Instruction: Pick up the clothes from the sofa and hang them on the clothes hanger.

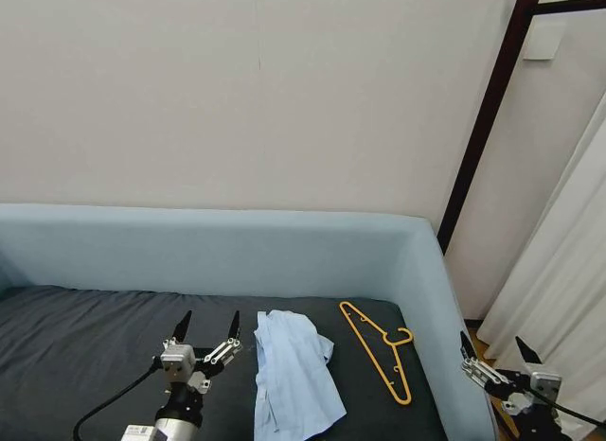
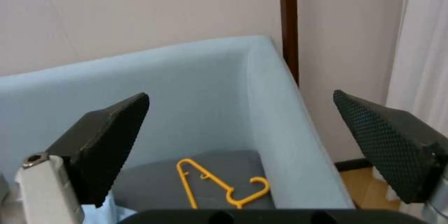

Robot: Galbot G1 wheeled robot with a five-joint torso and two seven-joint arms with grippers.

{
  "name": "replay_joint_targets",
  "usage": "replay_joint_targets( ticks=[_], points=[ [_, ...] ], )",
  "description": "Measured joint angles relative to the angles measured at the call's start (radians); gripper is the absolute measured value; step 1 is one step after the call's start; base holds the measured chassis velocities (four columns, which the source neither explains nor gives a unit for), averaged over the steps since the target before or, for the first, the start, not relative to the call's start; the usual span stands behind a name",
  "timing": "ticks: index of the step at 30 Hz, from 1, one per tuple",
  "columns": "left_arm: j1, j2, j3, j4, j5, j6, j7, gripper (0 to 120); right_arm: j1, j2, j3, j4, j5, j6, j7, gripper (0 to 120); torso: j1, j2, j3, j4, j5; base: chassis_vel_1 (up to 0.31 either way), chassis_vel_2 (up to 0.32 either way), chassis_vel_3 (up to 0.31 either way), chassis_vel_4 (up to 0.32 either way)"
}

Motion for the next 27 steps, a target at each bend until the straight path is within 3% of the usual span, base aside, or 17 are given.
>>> replay_joint_targets(
  ticks=[9,27],
  points=[
    [-0.008,-0.008,0.009,0.046,-0.001,-0.027,0.038,100,-0.015,0.004,-0.011,-0.041,-0.148,0.023,-0.049,100,0.000,0.000,0.000,-0.0001,0.0001,0.000,0.000,0.000,0.000],
    [-0.013,-0.026,-0.002,0.061,-0.006,-0.032,0.109,100,0.007,0.007,-0.010,-0.087,-0.180,0.065,-0.061,100,0.000,0.000,0.000,-0.0001,0.0002,0.000,0.000,0.000,0.000]
  ],
)
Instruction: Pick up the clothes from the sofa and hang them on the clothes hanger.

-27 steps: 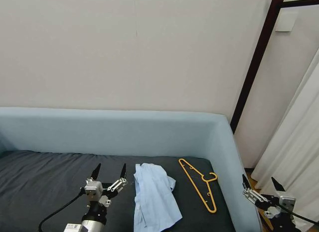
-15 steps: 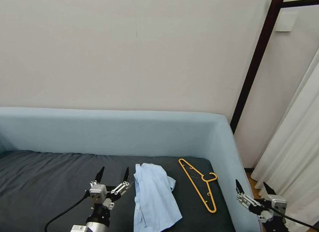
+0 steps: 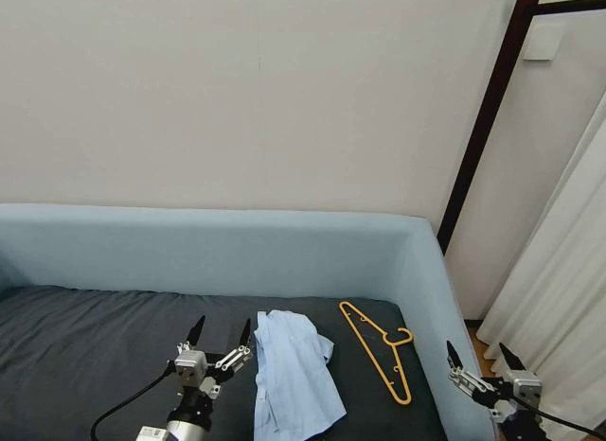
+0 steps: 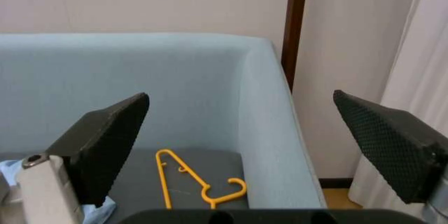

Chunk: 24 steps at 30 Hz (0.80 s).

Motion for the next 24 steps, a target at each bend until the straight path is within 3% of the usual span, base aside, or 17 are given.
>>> replay_joint_targets(
  ticks=[9,15,19,22,24],
  points=[
    [0.013,-0.018,0.004,-0.016,0.000,-0.012,0.006,100,0.000,-0.004,-0.024,0.014,0.066,0.006,0.003,100,0.000,0.000,0.000,0.0000,0.0000,0.000,0.000,0.000,0.000],
    [0.030,-0.015,0.004,-0.036,0.007,-0.015,0.010,100,0.003,-0.047,-0.030,0.013,0.153,-0.020,-0.010,100,0.000,0.000,0.000,-0.0003,-0.0001,0.000,0.000,0.000,0.000],
    [0.046,-0.009,-0.017,-0.036,0.000,-0.033,0.005,100,0.058,-0.102,-0.066,-0.017,0.283,-0.046,-0.017,100,0.000,0.000,0.000,0.0002,0.0000,0.000,0.000,0.000,0.000],
    [0.072,-0.052,-0.012,-0.013,-0.031,-0.088,-0.007,100,0.192,-0.140,-0.137,-0.086,0.566,-0.096,-0.109,100,0.000,0.000,0.000,0.0001,0.0000,0.000,0.000,0.000,0.000],
    [0.074,-0.060,-0.014,-0.009,-0.031,-0.092,-0.007,100,0.215,-0.142,-0.152,-0.102,0.590,-0.100,-0.126,100,0.000,0.000,0.000,0.0002,-0.0001,0.000,0.000,0.000,0.000]
  ],
)
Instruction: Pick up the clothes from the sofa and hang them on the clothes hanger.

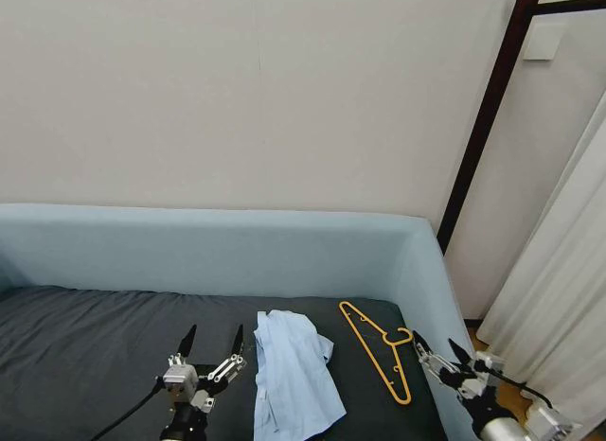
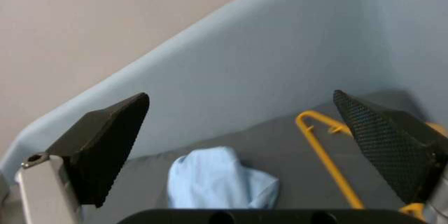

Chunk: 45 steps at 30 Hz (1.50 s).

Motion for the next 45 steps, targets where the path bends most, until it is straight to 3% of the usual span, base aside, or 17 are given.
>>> replay_joint_targets(
  ticks=[4,5,6,7,8,16,19,24,30,38,45],
  points=[
    [0.004,-0.013,-0.043,0.046,0.016,-0.012,0.004,100,0.216,-0.006,-0.172,-0.162,0.142,-0.079,-0.031,100,0.000,0.000,0.000,-0.0003,0.0000,0.000,0.000,0.000,0.000],
    [0.004,-0.013,-0.043,0.046,0.016,-0.012,0.004,100,0.216,-0.006,-0.172,-0.162,0.142,-0.079,-0.031,100,0.000,0.000,0.000,-0.0003,0.0000,0.000,0.000,0.000,0.000],
    [0.007,-0.015,-0.073,0.061,0.018,-0.012,0.009,100,0.315,0.006,-0.239,-0.258,0.185,-0.109,-0.064,100,0.000,0.000,0.000,0.0000,0.0000,0.000,0.000,0.000,0.000],
    [0.008,-0.007,-0.140,0.101,0.019,-0.013,0.014,100,0.519,0.088,-0.369,-0.507,0.178,-0.143,-0.092,100,0.000,0.000,0.000,0.0001,-0.0003,0.000,0.000,0.000,0.000],
    [0.008,-0.005,-0.157,0.106,0.019,-0.013,0.015,100,0.573,0.131,-0.405,-0.592,0.149,-0.153,-0.095,100,0.000,0.000,0.000,0.0000,0.0000,0.000,0.000,0.000,0.000],
    [0.027,-0.011,-0.203,0.106,0.046,-0.020,0.028,100,0.696,0.267,-0.505,-0.799,-0.037,-0.130,-0.124,100,0.000,0.000,0.000,-0.0003,-0.0005,0.000,0.000,0.000,0.000],
    [0.041,-0.018,-0.226,0.093,0.061,-0.027,0.033,100,0.761,0.343,-0.545,-0.939,-0.159,-0.036,-0.166,100,0.000,0.000,0.000,-0.0001,-0.0003,0.000,0.000,0.000,0.000],
    [0.066,-0.029,-0.244,0.095,0.082,-0.051,0.039,100,0.829,0.405,-0.547,-1.116,-0.249,0.097,-0.221,100,0.000,0.000,0.000,-0.0001,-0.0003,0.000,0.000,0.000,0.000],
    [0.080,-0.044,-0.259,0.083,0.083,-0.069,0.041,100,0.857,0.420,-0.540,-1.197,-0.352,0.099,-0.229,100,0.000,0.000,0.000,-0.0005,0.0000,0.000,0.000,0.000,0.000],
    [0.084,-0.051,-0.265,0.073,0.083,-0.075,0.042,100,0.882,0.449,-0.520,-1.256,-0.359,0.084,-0.287,100,0.000,0.000,0.000,-0.0002,-0.0001,0.000,0.000,0.000,0.000],
    [0.096,-0.039,-0.295,0.050,0.074,-0.075,0.042,100,0.902,0.476,-0.513,-1.294,-0.368,0.058,-0.255,78,0.000,0.000,0.000,0.0000,0.0001,0.000,0.000,0.000,0.000]
  ],
)
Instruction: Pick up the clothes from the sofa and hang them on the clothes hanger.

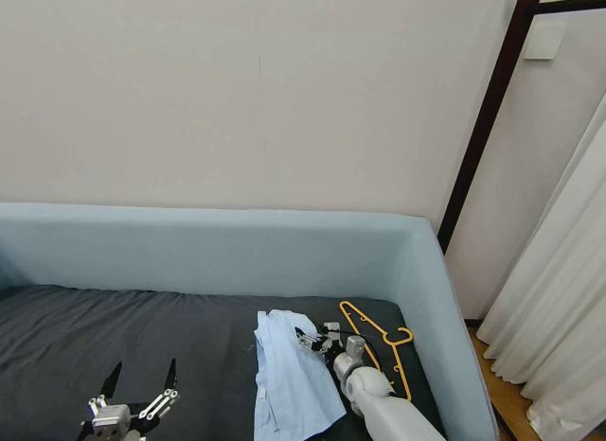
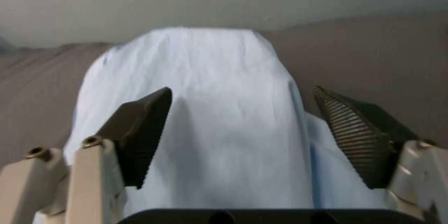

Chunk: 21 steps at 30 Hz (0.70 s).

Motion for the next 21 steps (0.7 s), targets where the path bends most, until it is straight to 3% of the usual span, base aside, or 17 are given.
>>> replay_joint_targets(
  ticks=[13,21],
  points=[
    [-0.013,0.010,-0.007,0.024,-0.028,-0.016,-0.002,100,0.006,0.016,0.001,-0.019,-0.023,-0.024,0.018,26,0.000,0.000,0.000,-0.0001,-0.0001,0.000,0.000,0.000,0.000],
    [-0.030,0.034,-0.005,0.063,-0.031,-0.033,-0.002,100,-0.013,0.012,0.004,0.000,-0.020,-0.001,0.033,1,0.000,0.000,0.000,-0.0002,-0.0001,0.000,0.000,0.000,0.000]
  ],
)
